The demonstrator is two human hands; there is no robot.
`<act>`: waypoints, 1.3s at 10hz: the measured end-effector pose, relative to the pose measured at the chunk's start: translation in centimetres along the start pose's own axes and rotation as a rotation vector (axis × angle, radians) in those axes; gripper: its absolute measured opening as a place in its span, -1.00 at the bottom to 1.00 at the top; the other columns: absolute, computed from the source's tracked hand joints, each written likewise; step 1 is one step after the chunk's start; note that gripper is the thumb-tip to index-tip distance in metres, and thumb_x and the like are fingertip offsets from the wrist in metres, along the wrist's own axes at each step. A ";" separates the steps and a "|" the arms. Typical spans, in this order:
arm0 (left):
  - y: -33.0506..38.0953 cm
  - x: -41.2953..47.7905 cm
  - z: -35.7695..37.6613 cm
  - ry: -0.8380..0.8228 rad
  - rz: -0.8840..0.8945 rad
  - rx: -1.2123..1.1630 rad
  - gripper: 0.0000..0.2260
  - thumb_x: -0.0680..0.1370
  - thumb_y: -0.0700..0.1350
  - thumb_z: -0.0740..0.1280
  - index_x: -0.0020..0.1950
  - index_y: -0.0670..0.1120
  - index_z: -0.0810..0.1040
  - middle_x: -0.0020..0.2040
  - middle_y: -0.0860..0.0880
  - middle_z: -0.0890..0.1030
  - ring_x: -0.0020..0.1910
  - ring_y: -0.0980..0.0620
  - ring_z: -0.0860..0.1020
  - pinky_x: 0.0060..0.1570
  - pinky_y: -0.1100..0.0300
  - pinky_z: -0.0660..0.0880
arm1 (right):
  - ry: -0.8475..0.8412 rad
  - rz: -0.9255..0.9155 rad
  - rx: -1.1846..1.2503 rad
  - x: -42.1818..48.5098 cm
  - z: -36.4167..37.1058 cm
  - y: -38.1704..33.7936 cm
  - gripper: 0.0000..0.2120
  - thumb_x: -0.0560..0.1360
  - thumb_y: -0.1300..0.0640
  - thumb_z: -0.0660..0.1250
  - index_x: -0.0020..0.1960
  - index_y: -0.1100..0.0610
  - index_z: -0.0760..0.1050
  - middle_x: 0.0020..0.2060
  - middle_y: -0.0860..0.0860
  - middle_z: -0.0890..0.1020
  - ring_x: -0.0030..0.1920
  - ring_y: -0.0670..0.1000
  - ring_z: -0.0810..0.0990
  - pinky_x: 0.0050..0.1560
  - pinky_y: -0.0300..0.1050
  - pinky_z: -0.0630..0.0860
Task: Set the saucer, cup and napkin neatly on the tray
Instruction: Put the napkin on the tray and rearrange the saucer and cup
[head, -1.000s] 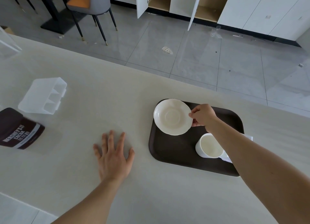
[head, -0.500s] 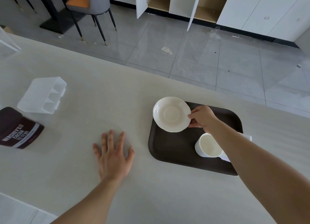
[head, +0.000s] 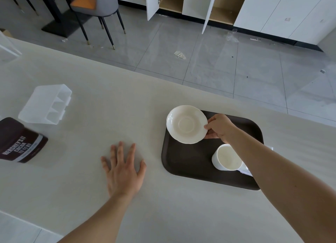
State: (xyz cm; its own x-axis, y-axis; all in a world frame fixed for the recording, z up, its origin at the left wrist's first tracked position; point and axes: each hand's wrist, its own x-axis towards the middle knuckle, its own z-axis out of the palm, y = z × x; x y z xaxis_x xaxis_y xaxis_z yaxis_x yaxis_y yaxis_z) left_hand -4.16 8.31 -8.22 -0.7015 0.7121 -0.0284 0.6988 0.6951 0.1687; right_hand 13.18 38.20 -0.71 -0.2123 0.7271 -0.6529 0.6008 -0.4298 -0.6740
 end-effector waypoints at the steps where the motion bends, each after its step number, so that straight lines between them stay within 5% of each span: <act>1: 0.0 0.0 0.0 0.001 0.003 -0.001 -0.39 0.49 0.26 0.07 0.52 0.07 0.27 0.56 -0.13 0.21 0.57 -0.17 0.05 0.49 -0.27 -0.09 | -0.006 0.004 0.012 0.0 0.0 0.0 -0.77 0.48 0.49 0.31 0.11 0.33 0.46 0.01 0.32 0.62 -0.20 0.24 0.70 -0.38 0.05 0.67; 4: -0.1 0.1 0.2 -0.002 -0.002 0.004 -0.39 0.49 0.28 0.06 0.51 0.09 0.27 0.56 -0.12 0.22 0.57 -0.16 0.05 0.48 -0.27 -0.06 | -0.006 -0.054 -0.170 -0.9 -1.0 -0.2 -0.75 0.49 0.27 0.43 0.13 0.22 0.47 -0.10 0.25 0.69 -0.23 0.19 0.74 -0.10 0.13 0.69; 5: -0.2 0.1 0.2 -0.001 -0.002 0.006 -0.39 0.49 0.28 0.06 0.51 0.09 0.27 0.56 -0.12 0.22 0.57 -0.16 0.05 0.48 -0.28 -0.05 | 0.107 -0.213 -0.224 -2.3 -3.2 0.2 -0.83 0.49 0.22 0.43 0.05 0.14 0.52 -0.21 0.13 0.70 -0.27 0.14 0.73 -0.04 0.16 0.68; 7: -0.1 0.0 0.2 0.009 -0.001 0.006 -0.39 0.49 0.27 0.07 0.51 0.08 0.28 0.56 -0.12 0.22 0.57 -0.16 0.06 0.48 -0.28 -0.06 | 0.328 -0.424 -0.314 -8.5 -9.1 5.7 -0.71 0.49 0.33 0.31 -0.13 -0.07 0.59 -0.29 -0.05 0.69 -0.40 -0.03 0.64 -0.20 0.03 0.64; 9: -0.3 0.0 0.5 0.019 0.003 0.009 -0.37 0.49 0.29 0.03 0.51 0.07 0.29 0.55 -0.13 0.23 0.56 -0.17 0.07 0.47 -0.28 -0.03 | 0.231 -0.339 -0.560 -12.2 -9.7 11.4 -0.61 0.42 0.36 0.25 -0.01 -0.08 0.63 -0.10 -0.21 0.65 -0.12 -0.07 0.60 -0.16 -0.28 0.46; 11: -0.3 0.1 0.6 0.031 0.010 -0.006 -0.37 0.47 0.28 0.04 0.50 0.06 0.30 0.54 -0.14 0.24 0.55 -0.19 0.09 0.45 -0.31 0.00 | 0.315 -0.499 -0.654 -12.0 -8.5 12.6 -0.88 0.42 0.11 0.52 -0.04 0.07 0.69 -0.16 -0.09 0.64 -0.29 -0.11 0.58 -0.28 -0.40 0.35; 13: -0.3 0.0 0.7 0.028 -0.002 -0.007 -0.36 0.47 0.28 0.04 0.51 0.07 0.28 0.55 -0.12 0.22 0.56 -0.16 0.07 0.46 -0.29 -0.02 | 0.339 -0.559 -0.699 -11.5 -7.9 12.2 -0.90 0.48 0.18 0.44 -0.19 0.10 0.71 -0.24 -0.07 0.56 -0.32 0.00 0.53 -0.33 -0.30 0.35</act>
State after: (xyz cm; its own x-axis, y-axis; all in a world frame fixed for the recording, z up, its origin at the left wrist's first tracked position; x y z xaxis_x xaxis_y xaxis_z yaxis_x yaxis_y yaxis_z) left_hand -4.30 8.20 -8.93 -0.7066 0.7077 -0.0008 0.6966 0.6957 0.1752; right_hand 29.06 28.82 1.31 -0.4392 0.8939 -0.0902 0.8278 0.3636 -0.4273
